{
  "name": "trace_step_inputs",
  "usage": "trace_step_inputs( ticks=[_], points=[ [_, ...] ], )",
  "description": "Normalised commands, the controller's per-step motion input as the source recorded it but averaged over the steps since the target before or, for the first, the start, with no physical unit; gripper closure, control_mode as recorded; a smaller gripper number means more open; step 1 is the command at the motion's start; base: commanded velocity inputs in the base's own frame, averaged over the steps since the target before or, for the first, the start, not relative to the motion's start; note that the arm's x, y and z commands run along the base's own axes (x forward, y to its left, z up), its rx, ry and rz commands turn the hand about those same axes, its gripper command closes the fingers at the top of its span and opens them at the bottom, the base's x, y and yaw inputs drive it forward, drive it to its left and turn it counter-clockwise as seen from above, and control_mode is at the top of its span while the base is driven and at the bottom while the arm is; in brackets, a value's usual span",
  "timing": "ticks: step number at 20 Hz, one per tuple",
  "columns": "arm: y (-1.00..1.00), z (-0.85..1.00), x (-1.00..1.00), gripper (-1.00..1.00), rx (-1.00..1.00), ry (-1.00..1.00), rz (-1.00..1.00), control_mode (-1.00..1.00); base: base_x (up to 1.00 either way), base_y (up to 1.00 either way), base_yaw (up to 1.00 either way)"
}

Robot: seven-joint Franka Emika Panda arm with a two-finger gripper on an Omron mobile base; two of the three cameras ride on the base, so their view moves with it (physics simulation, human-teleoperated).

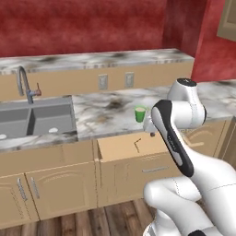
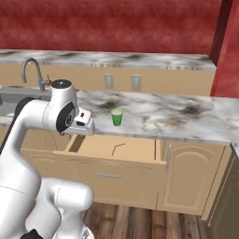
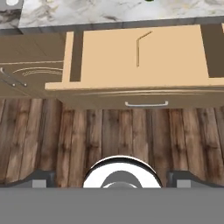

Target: Pick up the straw from the right drawer and put it inside the smoothie cup.

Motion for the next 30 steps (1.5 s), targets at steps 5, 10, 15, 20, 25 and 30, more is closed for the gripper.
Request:
trace_step_inputs(
  ticks=[5,10,15,20,25,30],
  points=[
    [0.0,0.0,0.0,-1.0,0.0,0.0,0.0,1.0,0.0,-0.51,-0.01],
    [-0.01,-0.12,0.0,-1.0,0.0,0.01,0.0,-1.0,0.0,-0.13,0.0],
    [0.0,-0.34,0.26,-1.0,0.0,0.08,0.0,-1.0,0.0,0.0,0.0],
    [0.0,-0.37,0.42,-1.0,0.0,0.1,0.0,-1.0,0.0,0.0,0.0],
    [0.03,-0.21,0.42,-1.0,0.0,0.04,0.0,-1.0,0.0,0.0,0.0],
    [0.01,-0.19,0.43,-1.0,0.0,0.04,0.0,-1.0,0.0,0.0,0.0]
  ],
)
